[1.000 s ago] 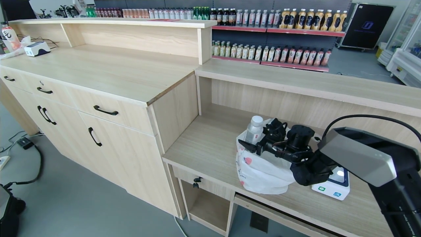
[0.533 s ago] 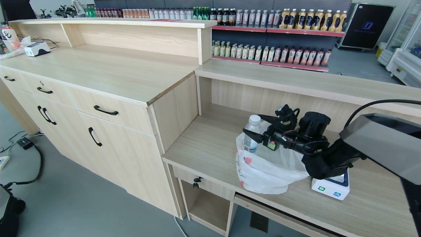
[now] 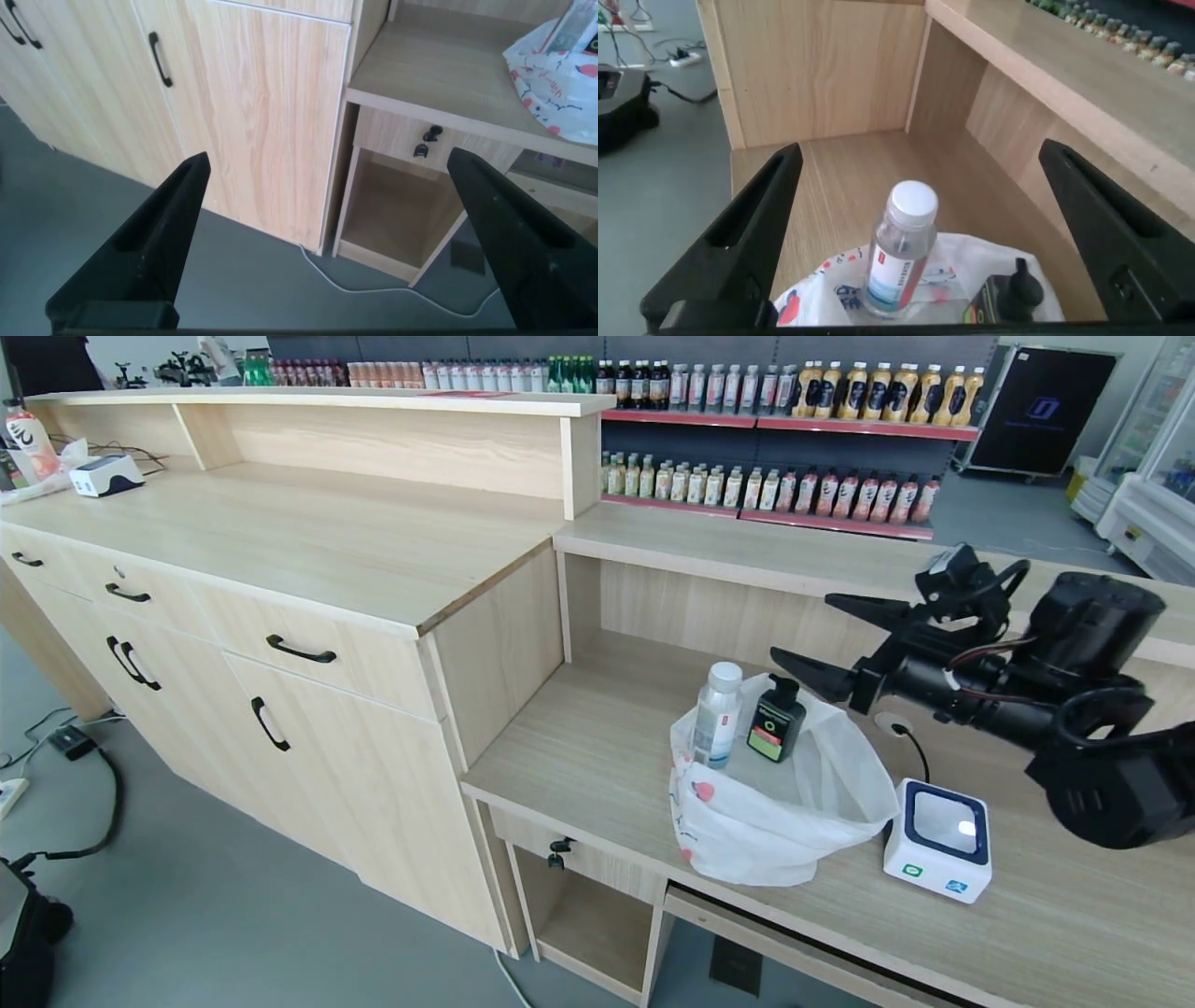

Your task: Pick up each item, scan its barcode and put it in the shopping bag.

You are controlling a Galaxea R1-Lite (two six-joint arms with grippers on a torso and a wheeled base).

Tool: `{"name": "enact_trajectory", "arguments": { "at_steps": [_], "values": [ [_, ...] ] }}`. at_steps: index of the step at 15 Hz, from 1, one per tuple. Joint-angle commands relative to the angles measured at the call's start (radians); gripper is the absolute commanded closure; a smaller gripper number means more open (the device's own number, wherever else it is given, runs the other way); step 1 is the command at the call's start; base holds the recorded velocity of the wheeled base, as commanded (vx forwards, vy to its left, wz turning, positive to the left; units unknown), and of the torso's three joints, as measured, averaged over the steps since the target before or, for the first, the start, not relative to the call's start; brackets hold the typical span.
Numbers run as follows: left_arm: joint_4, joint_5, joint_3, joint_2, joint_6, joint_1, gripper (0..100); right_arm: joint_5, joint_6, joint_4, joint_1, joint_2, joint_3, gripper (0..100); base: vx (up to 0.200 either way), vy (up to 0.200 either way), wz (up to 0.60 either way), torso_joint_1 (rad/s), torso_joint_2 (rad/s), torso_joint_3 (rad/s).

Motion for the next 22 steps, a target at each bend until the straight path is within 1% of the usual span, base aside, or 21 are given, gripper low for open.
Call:
{"name": "enact_trajectory", "arguments": {
  "at_steps": [1, 2, 4, 5, 7, 9, 10, 11, 12, 16, 17, 19, 22],
  "values": [
    [0.000, 0.000, 0.000, 0.000, 0.000, 0.000, 0, -0.024, -0.067, 0.091, -0.067, -0.249, 0.065, 0, 0.000, 0.000, -0.60, -0.002, 0.00, -0.002],
    [-0.001, 0.000, 0.000, 0.000, 0.000, 0.000, 0, -0.025, -0.075, 0.163, -0.095, -0.291, 0.050, 0, 0.000, 0.000, -0.60, 0.002, 0.00, 0.002],
    [-0.001, 0.000, 0.000, 0.000, 0.000, 0.000, 0, -0.038, -0.110, 0.381, -0.165, -0.368, -0.053, 0, 0.000, 0.000, -0.60, 0.000, 0.00, 0.007],
    [-0.001, 0.000, 0.000, 0.000, 0.000, 0.000, 0, -0.076, -0.118, 0.493, -0.202, -0.396, -0.105, 0, 0.000, 0.000, -0.60, 0.012, 0.01, -0.002],
    [-0.001, 0.000, 0.000, 0.000, 0.000, 0.000, 0, -0.240, -0.104, 0.737, -0.244, -0.408, -0.254, 0, 0.000, 0.000, -0.60, 0.005, 0.00, 0.009],
    [0.000, 0.000, 0.000, 0.000, 0.000, 0.000, 0, -0.340, -0.007, 0.950, -0.260, -0.368, -0.455, 0, 0.000, 0.000, -0.60, 0.002, 0.00, 0.002],
    [-0.001, 0.000, 0.000, 0.000, 0.000, 0.000, 0, -0.372, 0.005, 0.991, -0.264, -0.347, -0.505, 0, 0.000, 0.000, -0.60, -0.002, 0.00, 0.002],
    [-0.001, 0.000, 0.000, 0.000, 0.000, 0.000, 0, -0.473, 0.031, 1.071, -0.276, -0.276, -0.611, 0, 0.000, 0.000, -0.60, 0.002, 0.00, 0.002],
    [0.000, 0.000, 0.000, 0.000, 0.000, 0.000, 0, -0.490, 0.065, 1.103, -0.302, -0.225, -0.637, 0, 0.000, 0.000, 0.00, 0.000, 0.00, 0.000],
    [-0.001, 0.000, 0.000, 0.000, 0.000, 0.000, 0, -0.490, 0.065, 1.136, -0.426, -0.130, -0.611, 0, 0.000, 0.000, 0.00, 0.054, -0.12, -0.079],
    [-0.001, 0.000, 0.000, 0.000, 0.000, 0.000, 0, -0.490, 0.063, 1.195, -0.458, -0.107, -0.610, 0, 0.000, 0.000, 0.00, 0.000, 0.00, 0.000],
    [0.000, 0.000, 0.000, 0.000, 0.000, 0.000, 0, -0.485, 0.050, 1.275, -0.491, -0.100, -0.578, 0, 0.000, 0.000, 0.00, 0.000, 0.00, 0.000],
    [0.000, 0.000, 0.000, 0.000, 0.000, 0.000, 0, -0.487, 0.028, 1.272, -0.529, -0.107, -0.513, 0, 0.000, 0.000, 0.00, 0.000, 0.00, 0.000]
  ]
}}
